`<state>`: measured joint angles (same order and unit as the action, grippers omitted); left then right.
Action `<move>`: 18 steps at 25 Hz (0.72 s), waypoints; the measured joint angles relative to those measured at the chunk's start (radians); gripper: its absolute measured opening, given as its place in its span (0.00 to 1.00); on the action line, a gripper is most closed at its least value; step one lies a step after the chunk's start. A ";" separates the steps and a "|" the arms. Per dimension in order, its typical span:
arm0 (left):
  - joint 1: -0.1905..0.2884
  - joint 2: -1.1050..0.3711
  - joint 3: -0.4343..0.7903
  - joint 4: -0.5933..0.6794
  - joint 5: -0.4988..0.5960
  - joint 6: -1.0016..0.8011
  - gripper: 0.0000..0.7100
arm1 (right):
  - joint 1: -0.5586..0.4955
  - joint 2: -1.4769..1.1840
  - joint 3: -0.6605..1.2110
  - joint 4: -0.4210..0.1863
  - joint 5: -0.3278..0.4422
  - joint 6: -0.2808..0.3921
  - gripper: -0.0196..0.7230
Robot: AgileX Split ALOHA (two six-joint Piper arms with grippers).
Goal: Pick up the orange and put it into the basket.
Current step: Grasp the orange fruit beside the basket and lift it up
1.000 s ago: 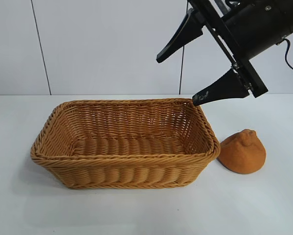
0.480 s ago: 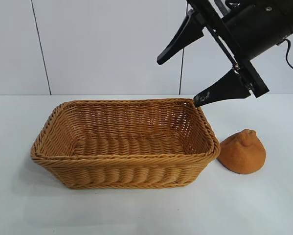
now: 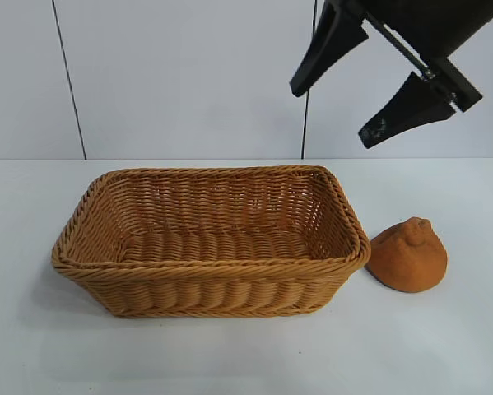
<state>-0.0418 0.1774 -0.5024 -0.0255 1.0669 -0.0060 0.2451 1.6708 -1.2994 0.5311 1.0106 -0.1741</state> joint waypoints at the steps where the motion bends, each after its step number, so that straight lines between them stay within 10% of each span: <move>1: 0.000 -0.019 0.000 0.000 0.000 0.000 0.94 | 0.000 0.000 -0.001 -0.061 0.001 0.032 0.82; 7: 0.000 -0.120 0.000 0.000 -0.001 0.000 0.94 | -0.028 0.000 -0.001 -0.345 0.009 0.174 0.82; 18: 0.000 -0.181 0.000 0.000 -0.001 0.000 0.94 | -0.159 0.029 -0.004 -0.349 -0.002 0.199 0.82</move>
<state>-0.0418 -0.0040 -0.5024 -0.0255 1.0660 -0.0060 0.0862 1.6996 -1.3033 0.1817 1.0087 0.0248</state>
